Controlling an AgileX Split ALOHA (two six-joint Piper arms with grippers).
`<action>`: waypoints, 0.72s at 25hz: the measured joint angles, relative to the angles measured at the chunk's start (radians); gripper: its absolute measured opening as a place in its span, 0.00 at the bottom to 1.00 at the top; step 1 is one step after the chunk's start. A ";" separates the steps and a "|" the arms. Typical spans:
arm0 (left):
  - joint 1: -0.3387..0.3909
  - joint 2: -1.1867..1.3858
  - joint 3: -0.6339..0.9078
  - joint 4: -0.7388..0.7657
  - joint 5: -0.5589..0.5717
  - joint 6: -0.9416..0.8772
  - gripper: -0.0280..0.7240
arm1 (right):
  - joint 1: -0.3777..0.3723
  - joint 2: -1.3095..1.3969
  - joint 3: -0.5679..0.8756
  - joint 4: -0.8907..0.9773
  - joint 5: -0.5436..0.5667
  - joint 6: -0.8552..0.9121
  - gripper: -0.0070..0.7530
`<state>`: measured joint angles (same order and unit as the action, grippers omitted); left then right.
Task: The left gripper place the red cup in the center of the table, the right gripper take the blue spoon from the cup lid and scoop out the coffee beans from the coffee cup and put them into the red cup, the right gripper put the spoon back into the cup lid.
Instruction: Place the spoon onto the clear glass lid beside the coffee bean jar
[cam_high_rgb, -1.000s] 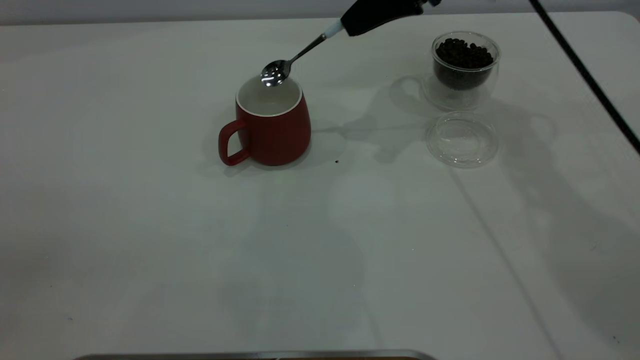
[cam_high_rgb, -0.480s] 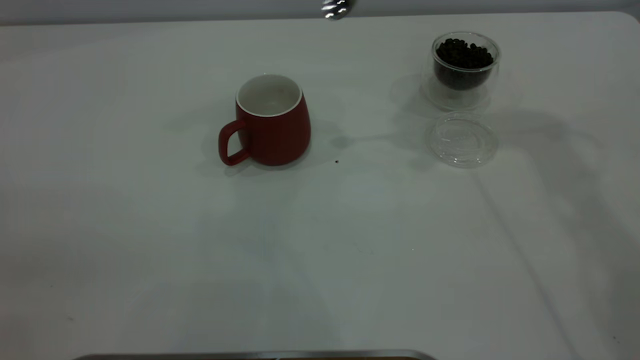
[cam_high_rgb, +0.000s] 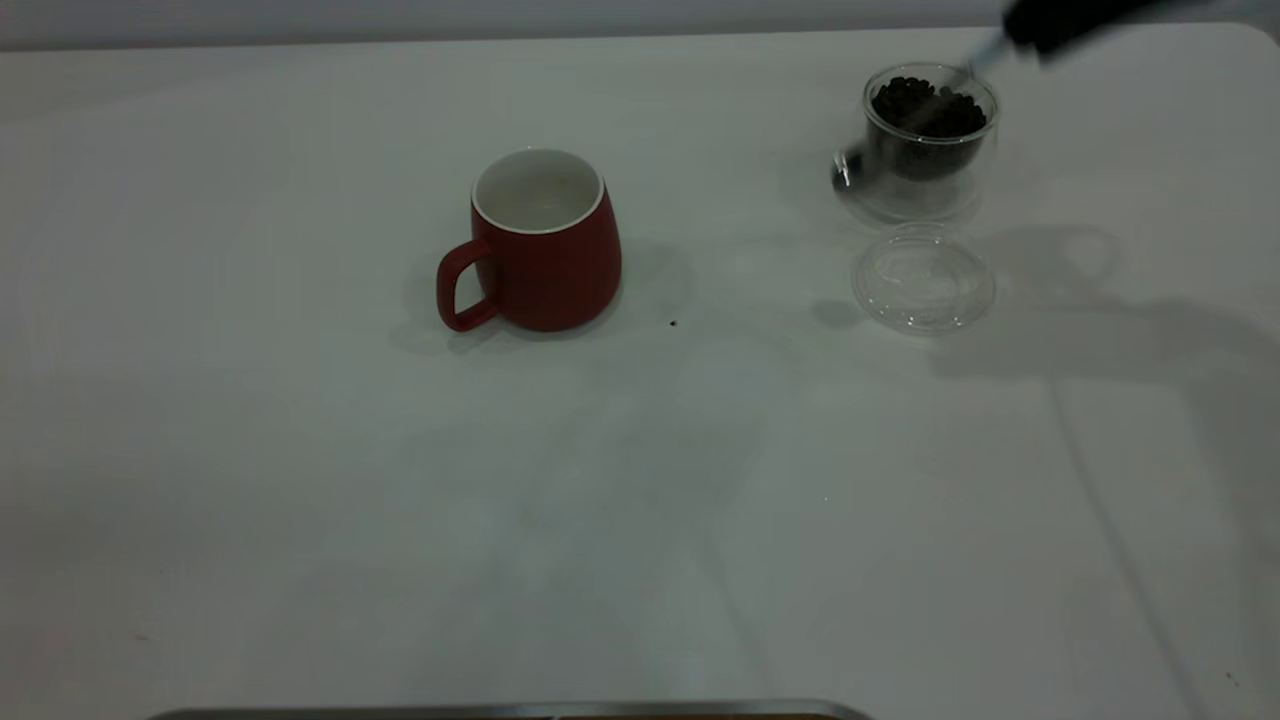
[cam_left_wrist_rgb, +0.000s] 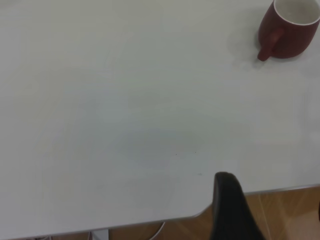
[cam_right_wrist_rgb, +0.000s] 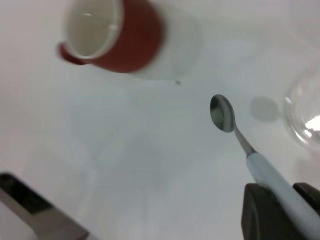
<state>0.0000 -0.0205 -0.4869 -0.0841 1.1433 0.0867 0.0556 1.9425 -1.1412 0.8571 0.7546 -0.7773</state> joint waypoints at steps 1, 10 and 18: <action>0.000 0.000 0.000 0.000 0.000 0.000 0.66 | -0.003 0.017 0.018 0.022 -0.036 0.000 0.16; 0.000 0.000 0.000 0.000 -0.001 0.000 0.66 | -0.124 0.152 0.038 0.203 -0.125 -0.017 0.16; 0.000 0.000 0.000 0.000 0.000 -0.001 0.66 | -0.173 0.227 0.038 0.316 -0.105 -0.078 0.16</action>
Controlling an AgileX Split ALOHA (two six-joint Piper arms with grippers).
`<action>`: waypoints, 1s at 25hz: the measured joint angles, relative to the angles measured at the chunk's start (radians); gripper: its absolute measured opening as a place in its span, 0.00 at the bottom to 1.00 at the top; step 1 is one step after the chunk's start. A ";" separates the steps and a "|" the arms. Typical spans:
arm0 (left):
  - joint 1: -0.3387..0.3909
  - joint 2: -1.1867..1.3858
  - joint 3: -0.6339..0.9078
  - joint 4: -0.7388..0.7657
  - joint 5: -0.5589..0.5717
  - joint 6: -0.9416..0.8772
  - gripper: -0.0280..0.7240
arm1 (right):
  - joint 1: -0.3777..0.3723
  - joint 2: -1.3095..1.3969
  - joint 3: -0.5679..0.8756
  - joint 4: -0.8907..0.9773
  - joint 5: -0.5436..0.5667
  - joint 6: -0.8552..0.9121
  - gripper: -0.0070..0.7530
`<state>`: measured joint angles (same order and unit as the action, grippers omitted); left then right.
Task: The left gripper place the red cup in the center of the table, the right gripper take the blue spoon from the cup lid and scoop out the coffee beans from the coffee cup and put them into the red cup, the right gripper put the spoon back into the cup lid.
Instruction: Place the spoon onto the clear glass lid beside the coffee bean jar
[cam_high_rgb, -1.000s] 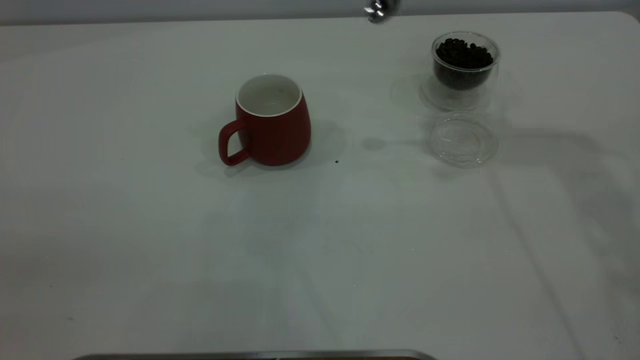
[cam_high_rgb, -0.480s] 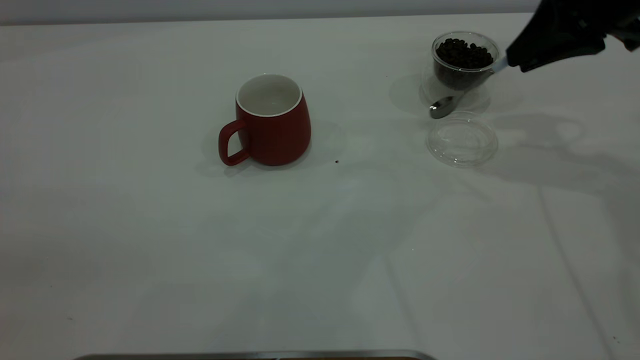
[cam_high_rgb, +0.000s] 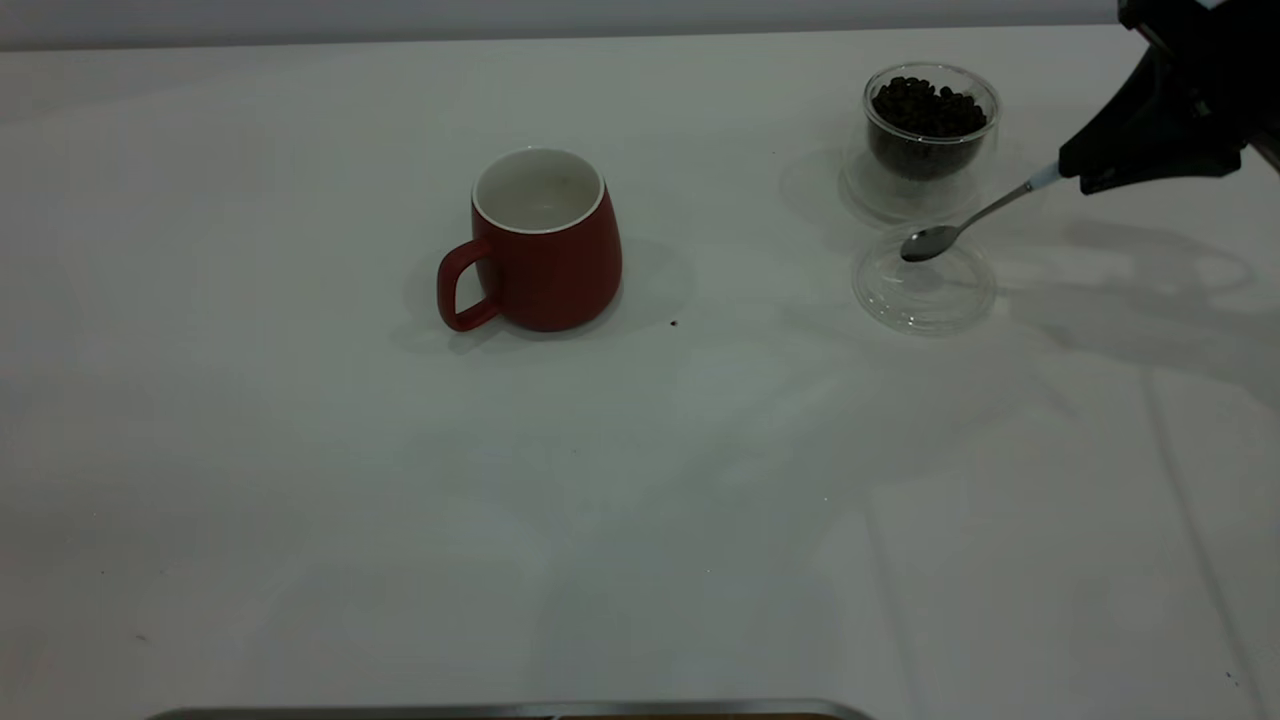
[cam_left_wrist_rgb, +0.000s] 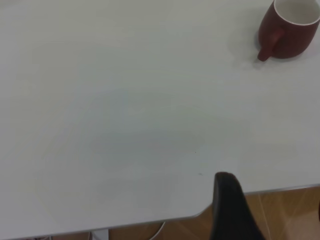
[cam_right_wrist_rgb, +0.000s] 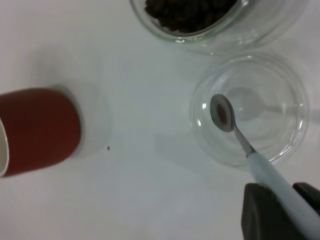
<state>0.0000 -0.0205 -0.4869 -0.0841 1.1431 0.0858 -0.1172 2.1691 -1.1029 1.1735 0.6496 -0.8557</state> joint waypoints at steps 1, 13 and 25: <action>0.000 0.000 0.000 0.000 0.000 0.000 0.66 | -0.007 0.013 0.000 0.015 0.005 -0.013 0.16; 0.000 0.000 0.000 0.000 0.000 0.000 0.66 | -0.024 0.169 -0.003 0.236 0.143 -0.205 0.16; 0.000 0.000 0.000 0.000 0.000 0.000 0.66 | -0.024 0.253 -0.005 0.298 0.209 -0.291 0.16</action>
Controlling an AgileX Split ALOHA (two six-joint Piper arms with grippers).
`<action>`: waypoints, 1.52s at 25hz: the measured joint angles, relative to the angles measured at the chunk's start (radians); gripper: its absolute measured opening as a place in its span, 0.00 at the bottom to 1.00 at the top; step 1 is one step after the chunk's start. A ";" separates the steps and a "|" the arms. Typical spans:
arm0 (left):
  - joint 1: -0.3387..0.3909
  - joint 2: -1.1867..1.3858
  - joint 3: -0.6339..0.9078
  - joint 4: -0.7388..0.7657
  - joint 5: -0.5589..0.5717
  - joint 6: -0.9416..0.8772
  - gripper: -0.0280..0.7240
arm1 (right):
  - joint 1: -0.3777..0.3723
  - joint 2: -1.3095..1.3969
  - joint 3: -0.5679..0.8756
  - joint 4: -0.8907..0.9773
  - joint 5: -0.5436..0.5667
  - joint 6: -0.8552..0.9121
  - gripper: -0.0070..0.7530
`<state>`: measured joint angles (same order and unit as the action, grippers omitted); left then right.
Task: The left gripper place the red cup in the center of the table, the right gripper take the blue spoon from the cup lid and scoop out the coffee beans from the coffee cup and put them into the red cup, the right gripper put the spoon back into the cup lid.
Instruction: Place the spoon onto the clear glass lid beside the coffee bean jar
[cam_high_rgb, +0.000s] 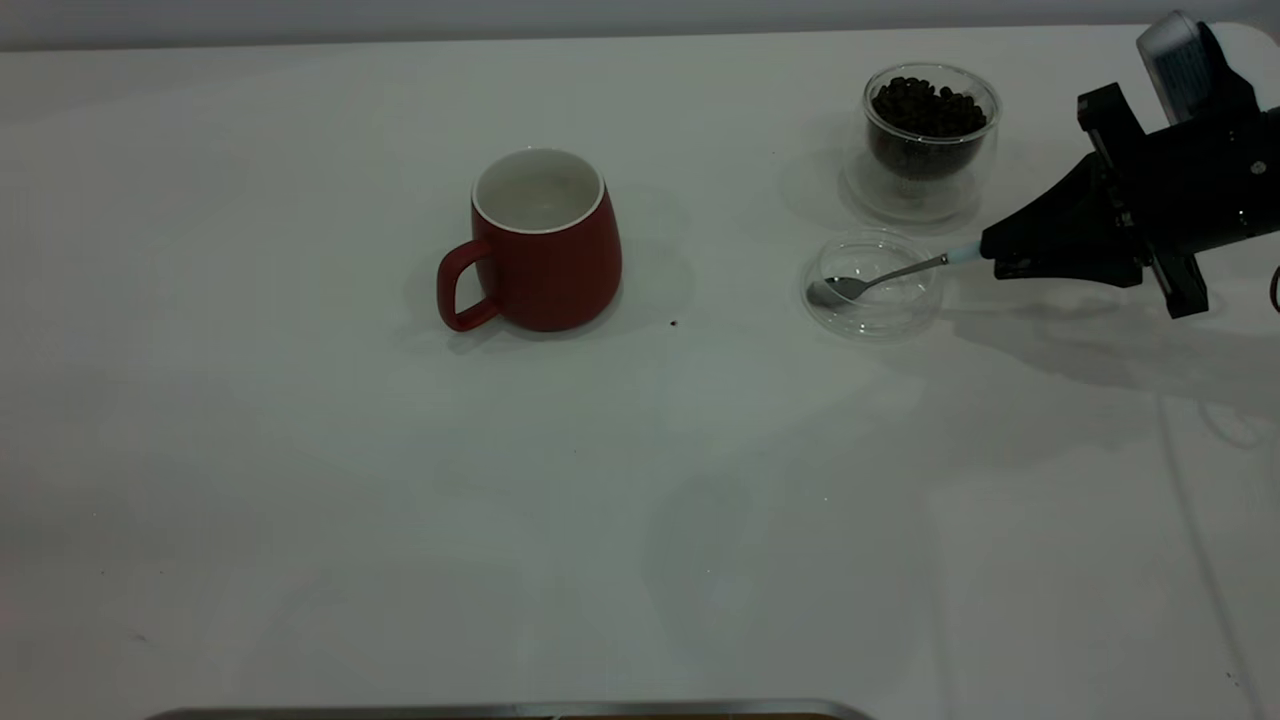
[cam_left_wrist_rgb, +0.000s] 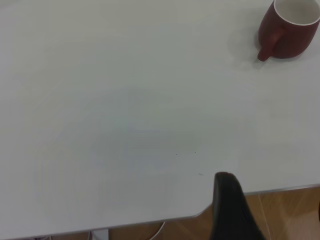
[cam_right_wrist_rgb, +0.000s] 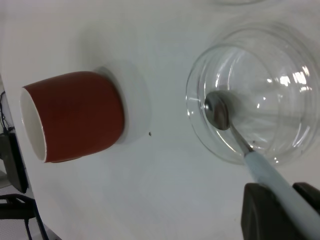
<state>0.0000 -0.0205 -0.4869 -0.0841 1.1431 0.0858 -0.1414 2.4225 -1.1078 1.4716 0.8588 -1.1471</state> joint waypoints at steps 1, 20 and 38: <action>0.000 0.000 0.000 0.000 0.000 0.000 0.66 | 0.000 0.002 0.000 0.002 -0.001 -0.001 0.16; 0.000 0.000 0.000 0.000 0.000 0.000 0.66 | 0.000 0.006 0.000 -0.011 -0.048 -0.003 0.35; 0.000 0.000 0.000 0.000 0.000 0.000 0.66 | 0.000 0.006 0.000 -0.038 -0.050 -0.005 0.59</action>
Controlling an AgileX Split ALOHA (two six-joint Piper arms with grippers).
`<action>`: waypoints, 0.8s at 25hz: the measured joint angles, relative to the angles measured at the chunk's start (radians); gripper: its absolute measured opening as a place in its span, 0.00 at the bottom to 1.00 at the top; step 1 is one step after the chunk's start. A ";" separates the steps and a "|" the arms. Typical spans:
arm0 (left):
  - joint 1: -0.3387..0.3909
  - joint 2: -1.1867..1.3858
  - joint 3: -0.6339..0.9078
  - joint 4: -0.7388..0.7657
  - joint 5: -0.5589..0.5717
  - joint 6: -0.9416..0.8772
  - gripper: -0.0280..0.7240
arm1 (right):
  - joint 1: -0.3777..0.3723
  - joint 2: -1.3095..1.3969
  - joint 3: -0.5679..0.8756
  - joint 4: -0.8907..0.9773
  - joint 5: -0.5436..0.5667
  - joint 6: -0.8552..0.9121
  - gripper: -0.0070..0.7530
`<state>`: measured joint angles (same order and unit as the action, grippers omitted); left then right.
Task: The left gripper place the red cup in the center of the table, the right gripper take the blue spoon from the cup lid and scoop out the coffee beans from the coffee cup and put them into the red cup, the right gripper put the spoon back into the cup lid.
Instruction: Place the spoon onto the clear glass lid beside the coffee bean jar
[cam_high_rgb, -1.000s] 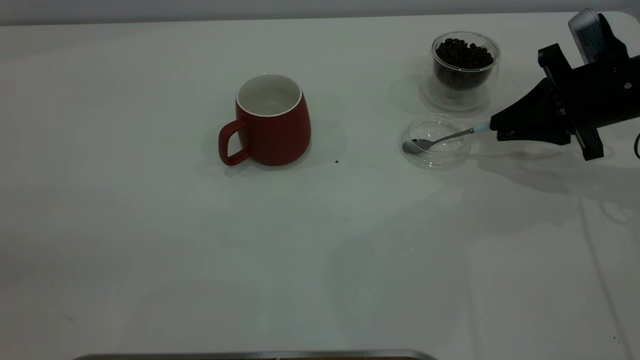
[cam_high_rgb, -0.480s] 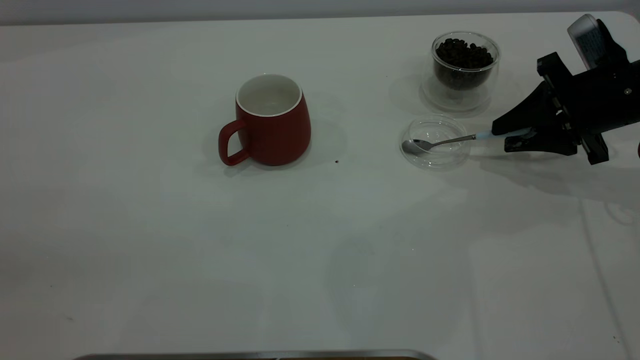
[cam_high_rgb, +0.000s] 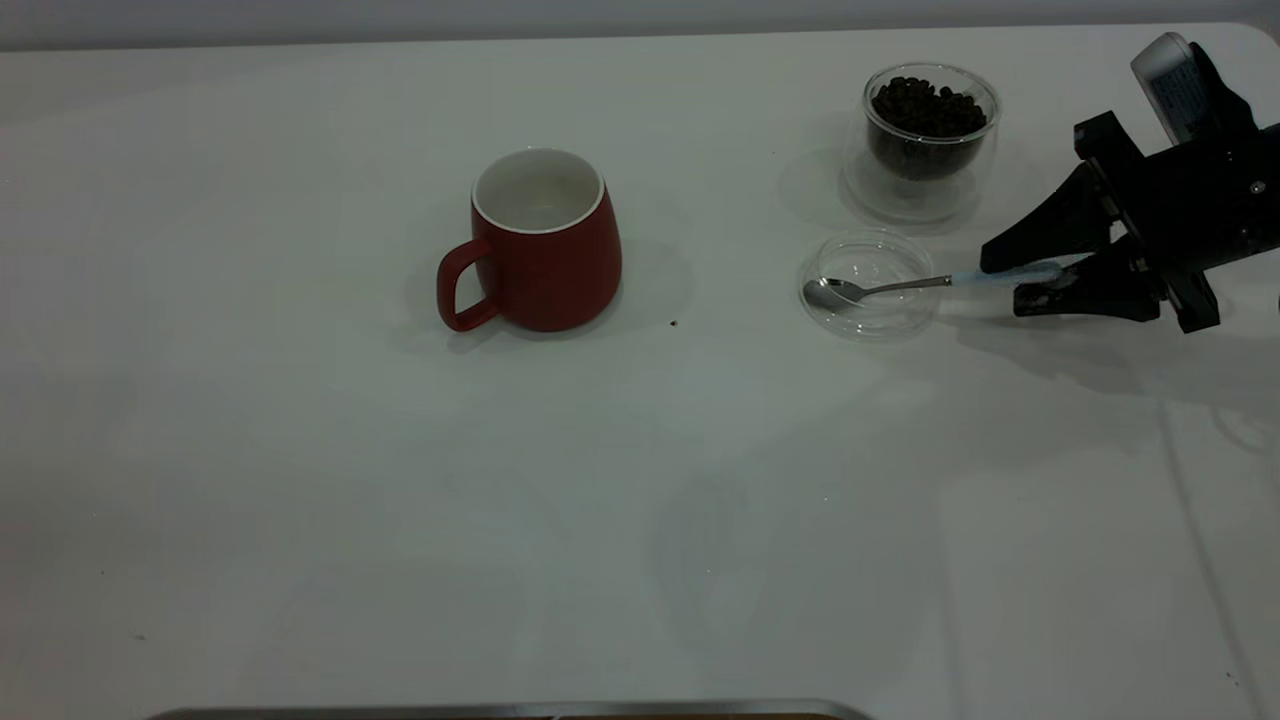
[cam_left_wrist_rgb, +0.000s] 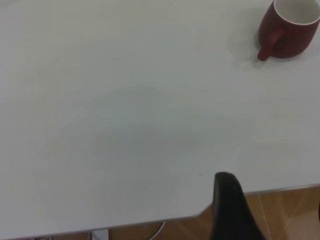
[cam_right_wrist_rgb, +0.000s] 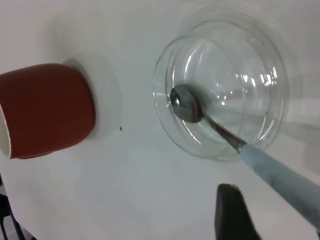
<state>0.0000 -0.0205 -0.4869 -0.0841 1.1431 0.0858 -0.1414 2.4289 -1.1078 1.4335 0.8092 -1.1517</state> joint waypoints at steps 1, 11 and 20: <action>0.000 0.000 0.000 0.000 0.000 0.000 0.66 | 0.000 0.000 0.000 0.000 0.000 0.000 0.62; 0.000 0.000 0.000 0.000 0.001 0.000 0.66 | 0.000 0.000 0.000 -0.031 0.001 0.001 0.71; 0.000 0.000 0.000 0.000 0.001 0.001 0.66 | 0.000 0.000 0.000 -0.054 0.001 0.062 0.77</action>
<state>0.0000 -0.0205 -0.4869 -0.0841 1.1444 0.0867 -0.1414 2.4289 -1.1078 1.3799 0.8101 -1.0896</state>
